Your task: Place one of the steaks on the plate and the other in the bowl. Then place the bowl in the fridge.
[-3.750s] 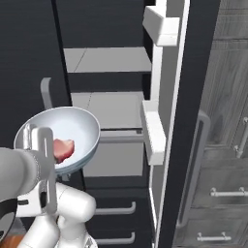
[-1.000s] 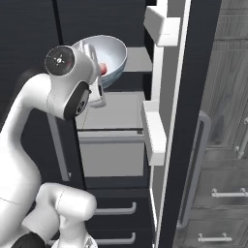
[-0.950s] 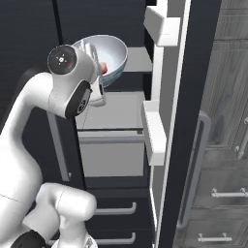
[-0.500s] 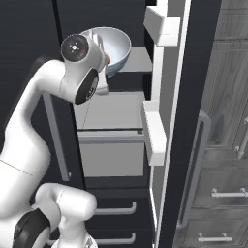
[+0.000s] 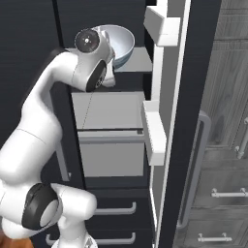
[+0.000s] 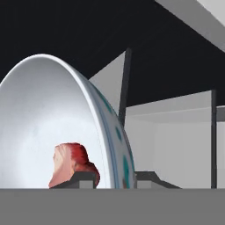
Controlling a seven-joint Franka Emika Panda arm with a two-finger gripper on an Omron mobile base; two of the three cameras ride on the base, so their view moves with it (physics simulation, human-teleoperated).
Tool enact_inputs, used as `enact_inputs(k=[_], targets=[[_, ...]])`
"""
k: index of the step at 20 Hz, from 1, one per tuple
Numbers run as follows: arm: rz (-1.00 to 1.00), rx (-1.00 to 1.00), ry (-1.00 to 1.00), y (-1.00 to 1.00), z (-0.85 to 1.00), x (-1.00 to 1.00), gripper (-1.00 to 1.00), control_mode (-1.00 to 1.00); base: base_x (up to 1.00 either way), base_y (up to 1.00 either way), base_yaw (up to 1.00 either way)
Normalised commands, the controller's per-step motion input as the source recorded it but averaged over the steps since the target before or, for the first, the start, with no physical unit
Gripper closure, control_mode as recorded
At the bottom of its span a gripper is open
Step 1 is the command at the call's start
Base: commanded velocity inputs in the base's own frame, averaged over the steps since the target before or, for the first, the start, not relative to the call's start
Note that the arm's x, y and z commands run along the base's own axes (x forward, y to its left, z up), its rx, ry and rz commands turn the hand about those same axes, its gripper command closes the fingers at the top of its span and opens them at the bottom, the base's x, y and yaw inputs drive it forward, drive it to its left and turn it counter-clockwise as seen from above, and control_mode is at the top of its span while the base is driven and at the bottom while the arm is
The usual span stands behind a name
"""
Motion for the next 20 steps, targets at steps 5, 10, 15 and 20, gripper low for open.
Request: enact_inputs(k=[5,10,15,20], targets=[[0.0,0.0,0.03,0.0,0.0,0.63,1.0,-1.0,0.0,0.0,0.0],[0.0,0.0,0.07,0.0,-0.09,0.44,1.0,-1.0,0.0,0.0,0.0],[0.0,0.0,0.03,0.0,-0.1,0.41,1.0,-1.0,0.0,0.0,0.0],[0.0,0.0,0.0,0.0,-0.13,0.49,1.0,-1.0,0.0,0.0,0.0]])
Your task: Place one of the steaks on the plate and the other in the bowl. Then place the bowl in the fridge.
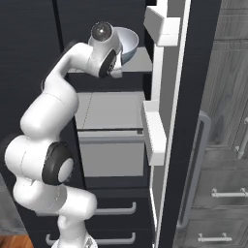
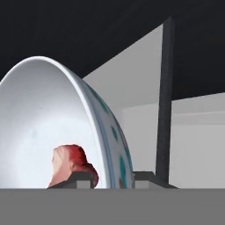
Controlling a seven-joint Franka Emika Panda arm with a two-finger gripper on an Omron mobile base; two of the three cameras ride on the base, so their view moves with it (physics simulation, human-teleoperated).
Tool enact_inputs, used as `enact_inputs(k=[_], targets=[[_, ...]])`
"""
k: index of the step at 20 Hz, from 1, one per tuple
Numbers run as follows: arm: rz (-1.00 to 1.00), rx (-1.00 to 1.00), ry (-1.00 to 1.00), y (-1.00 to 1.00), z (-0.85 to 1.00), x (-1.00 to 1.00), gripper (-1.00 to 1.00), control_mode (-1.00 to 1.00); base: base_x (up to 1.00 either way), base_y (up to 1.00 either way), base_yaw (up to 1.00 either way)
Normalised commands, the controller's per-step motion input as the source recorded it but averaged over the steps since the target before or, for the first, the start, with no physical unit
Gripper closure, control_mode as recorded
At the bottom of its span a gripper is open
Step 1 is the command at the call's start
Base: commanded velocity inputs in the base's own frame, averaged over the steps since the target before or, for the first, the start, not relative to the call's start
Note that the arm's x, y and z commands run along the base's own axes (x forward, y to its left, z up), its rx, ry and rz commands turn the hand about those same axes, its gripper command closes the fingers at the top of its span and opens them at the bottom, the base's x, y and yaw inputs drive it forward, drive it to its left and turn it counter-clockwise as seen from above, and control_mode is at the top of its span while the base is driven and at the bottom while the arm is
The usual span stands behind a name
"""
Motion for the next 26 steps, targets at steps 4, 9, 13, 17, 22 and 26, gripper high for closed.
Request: enact_inputs(k=[4,9,13,17,22,26], targets=[[0.0,0.0,0.01,0.0,-0.18,0.59,1.0,-1.0,0.0,0.0,0.0],[0.0,0.0,0.0,0.0,-0.06,0.51,-1.0,-1.0,0.0,0.0,0.0],[0.0,0.0,0.0,0.0,0.0,0.18,-1.0,-1.0,0.0,0.0,0.0],[0.0,0.0,0.0,0.0,0.02,0.08,-1.0,-1.0,0.0,0.0,0.0],[0.0,0.01,-0.16,0.19,0.0,-0.24,-1.0,-1.0,0.0,0.0,0.0],[0.0,0.0,-0.36,0.16,-0.02,-0.61,-1.0,-1.0,0.0,0.0,0.0]])
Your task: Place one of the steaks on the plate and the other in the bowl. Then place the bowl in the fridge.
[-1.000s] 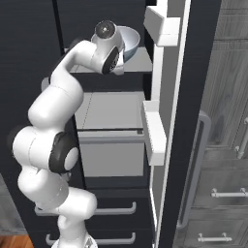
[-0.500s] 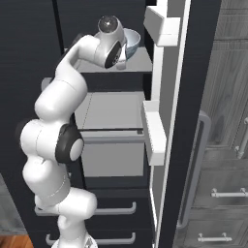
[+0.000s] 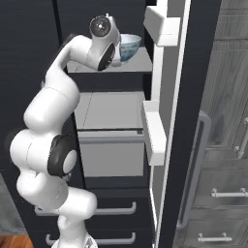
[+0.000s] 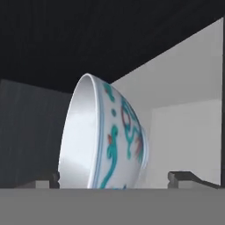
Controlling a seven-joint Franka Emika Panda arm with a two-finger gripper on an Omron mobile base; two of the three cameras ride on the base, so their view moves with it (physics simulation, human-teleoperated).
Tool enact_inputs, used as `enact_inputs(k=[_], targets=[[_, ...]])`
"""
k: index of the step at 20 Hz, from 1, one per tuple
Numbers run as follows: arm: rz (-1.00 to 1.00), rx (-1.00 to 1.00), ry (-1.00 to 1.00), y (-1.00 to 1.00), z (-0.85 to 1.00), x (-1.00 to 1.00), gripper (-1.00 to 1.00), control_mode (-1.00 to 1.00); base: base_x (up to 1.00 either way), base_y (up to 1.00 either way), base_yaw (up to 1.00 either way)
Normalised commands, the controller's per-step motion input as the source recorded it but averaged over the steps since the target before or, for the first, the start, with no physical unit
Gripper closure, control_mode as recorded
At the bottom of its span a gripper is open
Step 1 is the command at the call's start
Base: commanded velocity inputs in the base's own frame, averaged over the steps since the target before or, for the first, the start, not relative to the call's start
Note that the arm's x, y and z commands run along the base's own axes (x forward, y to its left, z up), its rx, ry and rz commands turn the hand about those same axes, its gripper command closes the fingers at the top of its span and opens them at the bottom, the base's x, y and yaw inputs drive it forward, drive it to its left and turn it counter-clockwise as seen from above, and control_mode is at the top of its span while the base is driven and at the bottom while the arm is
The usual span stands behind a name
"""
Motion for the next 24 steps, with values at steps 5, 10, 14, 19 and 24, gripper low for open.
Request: enact_inputs(k=[5,10,14,19,24], targets=[[0.0,0.03,-0.24,0.0,0.05,-0.99,-1.0,-1.0,0.0,0.0,0.0],[0.0,0.06,0.01,0.0,0.45,-1.0,-1.0,-1.0,0.0,0.0,0.0],[0.0,0.06,0.21,0.01,0.59,-1.0,-1.0,-1.0,0.0,0.0,0.0],[0.0,0.0,0.03,0.2,-0.21,-1.0,-1.0,-1.0,0.0,0.0,0.0],[0.0,0.0,-0.05,0.25,-0.77,-1.0,-1.0,-1.0,0.0,0.0,0.0]])
